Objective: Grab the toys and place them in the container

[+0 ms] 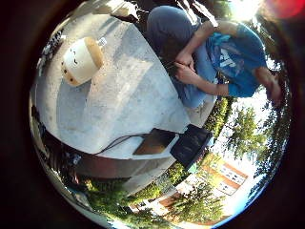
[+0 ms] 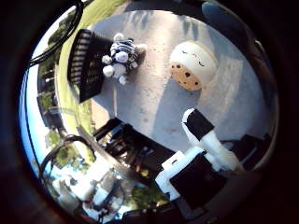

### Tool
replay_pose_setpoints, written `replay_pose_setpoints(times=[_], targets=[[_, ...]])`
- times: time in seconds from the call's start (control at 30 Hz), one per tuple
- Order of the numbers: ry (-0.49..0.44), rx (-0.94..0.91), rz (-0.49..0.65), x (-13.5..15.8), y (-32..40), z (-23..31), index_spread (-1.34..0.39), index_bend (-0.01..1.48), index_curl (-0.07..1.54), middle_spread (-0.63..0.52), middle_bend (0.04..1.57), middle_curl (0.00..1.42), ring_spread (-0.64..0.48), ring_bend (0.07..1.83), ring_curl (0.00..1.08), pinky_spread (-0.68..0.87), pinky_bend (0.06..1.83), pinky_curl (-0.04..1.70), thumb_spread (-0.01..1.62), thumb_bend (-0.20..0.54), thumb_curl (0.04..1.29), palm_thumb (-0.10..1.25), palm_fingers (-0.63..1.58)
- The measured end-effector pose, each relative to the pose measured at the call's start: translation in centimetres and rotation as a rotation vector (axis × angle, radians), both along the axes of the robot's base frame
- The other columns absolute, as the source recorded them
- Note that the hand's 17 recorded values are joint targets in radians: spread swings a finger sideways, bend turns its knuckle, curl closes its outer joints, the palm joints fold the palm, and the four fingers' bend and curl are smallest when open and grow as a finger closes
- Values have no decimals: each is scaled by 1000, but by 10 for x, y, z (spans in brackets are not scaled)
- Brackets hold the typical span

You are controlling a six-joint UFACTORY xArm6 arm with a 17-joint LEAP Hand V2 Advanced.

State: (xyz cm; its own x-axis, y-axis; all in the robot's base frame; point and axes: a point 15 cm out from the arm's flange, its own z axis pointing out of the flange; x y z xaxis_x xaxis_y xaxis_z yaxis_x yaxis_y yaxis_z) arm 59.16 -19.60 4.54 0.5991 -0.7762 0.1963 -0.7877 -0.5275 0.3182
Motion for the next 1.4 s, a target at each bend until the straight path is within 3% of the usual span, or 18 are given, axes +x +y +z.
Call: replay_pose_setpoints(times=[0.5, 0.57, 0.67, 0.73, 0.8, 0.87, 0.97, 1.17, 1.33, 1.4], targets=[[-42, -69, 78, 12, 0, -89, -155, 157, 233, 105, 167, 307, 303, 419, 325, 493, 583, 311, 1084, -35, 303, 591, 126], [-36, -90, 86, 10, -2, -95, -110, 156, 231, 95, 184, 312, 304, 448, 328, 503, 602, 308, 1078, -33, 302, 585, 190], [-28, -110, 98, 8, -2, -102, -80, 156, 224, 30, 262, 342, 273, 570, 349, 517, 633, 291, 1076, -34, 299, 578, 471], [-22, -115, 112, 8, 3, -105, -153, 166, 219, -22, 345, 378, 212, 687, 379, 511, 733, 308, 1067, -33, 299, 576, 767], [-19, -120, 125, 9, 6, -106, -202, 104, 192, -55, 465, 435, 178, 830, 440, 489, 786, 339, 1056, -27, 302, 589, 886], [-11, -119, 134, 8, 6, -106, -263, 80, 142, -97, 627, 523, 127, 1034, 536, 461, 833, 393, 1050, -24, 306, 607, 896], [-13, -112, 131, 7, 0, -106, -368, 206, 99, -158, 782, 636, 52, 1205, 639, 441, 965, 484, 1049, -10, 321, 677, 928], [-21, -71, 62, -2, -32, -95, -567, 379, 41, -230, 968, 811, -45, 1258, 731, 357, 1280, 653, 1033, 1, 385, 835, 1042], [-42, 8, 31, 6, -14, -68, -690, 534, 18, -249, 1058, 911, -88, 1274, 781, 287, 1379, 735, 1059, 44, 463, 991, 1056], [-7, 20, 19, -2, -9, -60, -734, 591, 8, -253, 1076, 939, -100, 1282, 797, 267, 1399, 756, 1069, 45, 488, 1016, 1049]])
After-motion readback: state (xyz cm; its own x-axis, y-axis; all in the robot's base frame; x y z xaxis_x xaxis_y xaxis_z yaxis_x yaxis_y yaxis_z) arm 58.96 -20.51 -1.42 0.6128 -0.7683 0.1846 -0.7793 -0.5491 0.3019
